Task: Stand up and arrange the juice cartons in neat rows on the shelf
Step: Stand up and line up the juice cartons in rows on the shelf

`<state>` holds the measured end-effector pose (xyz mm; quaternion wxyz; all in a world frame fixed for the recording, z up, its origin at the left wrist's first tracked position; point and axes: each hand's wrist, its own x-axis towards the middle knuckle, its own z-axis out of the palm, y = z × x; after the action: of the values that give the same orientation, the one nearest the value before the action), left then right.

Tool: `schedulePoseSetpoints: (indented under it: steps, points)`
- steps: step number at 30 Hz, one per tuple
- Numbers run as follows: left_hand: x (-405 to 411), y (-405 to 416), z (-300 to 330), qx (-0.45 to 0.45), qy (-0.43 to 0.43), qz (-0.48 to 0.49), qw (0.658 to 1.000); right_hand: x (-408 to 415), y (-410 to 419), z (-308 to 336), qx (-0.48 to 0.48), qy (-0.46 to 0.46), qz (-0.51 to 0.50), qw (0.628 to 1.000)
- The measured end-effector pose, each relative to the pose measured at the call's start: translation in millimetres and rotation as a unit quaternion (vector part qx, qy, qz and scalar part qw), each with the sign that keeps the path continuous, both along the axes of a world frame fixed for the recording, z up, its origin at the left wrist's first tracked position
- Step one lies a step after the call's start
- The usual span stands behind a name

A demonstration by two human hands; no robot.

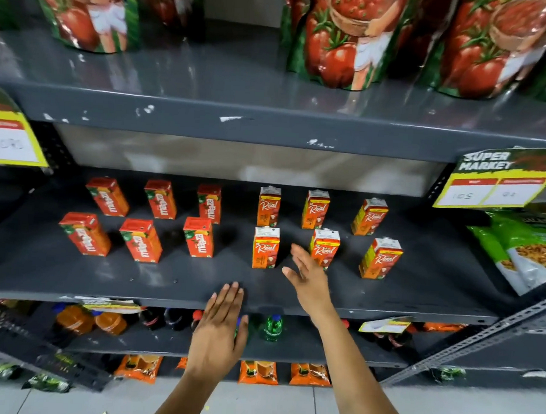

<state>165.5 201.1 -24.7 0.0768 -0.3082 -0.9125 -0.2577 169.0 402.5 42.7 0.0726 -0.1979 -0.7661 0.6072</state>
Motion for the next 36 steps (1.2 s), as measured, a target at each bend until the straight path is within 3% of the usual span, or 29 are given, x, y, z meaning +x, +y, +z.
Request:
schedulePoseSetpoints:
  steps: [2, 6, 9, 13, 21, 36]
  points:
    - [8.5, 23.3, 5.3, -0.007, 0.014, -0.046, 0.999, 21.2, 8.8, -0.2, 0.07, 0.027, -0.097, 0.992]
    - [24.3, 73.4, 11.1, -0.05, 0.009, -0.107, 0.993, 55.7, 40.3, -0.4, 0.142, 0.101, -0.324, 0.93]
    - [32.2, 98.3, 10.6, -0.092, 0.006, -0.129, 0.987, 61.9, 75.1, -1.9, 0.19, 0.052, -0.391, 0.899]
    - [42.1, 122.0, 9.6, -0.125, 0.006, -0.139, 0.982, 54.8, 108.2, -18.2, 0.172, -0.041, -0.345, 0.922]
    - [45.6, 132.3, 0.5, -0.126, 0.014, -0.115, 0.985, 49.9, 124.9, -31.7, 0.243, -0.049, -0.33, 0.911]
    - [45.5, 133.6, -3.0, -0.139, 0.009, -0.108, 0.984, 51.5, 127.1, -34.1, 0.242, -0.038, -0.339, 0.908]
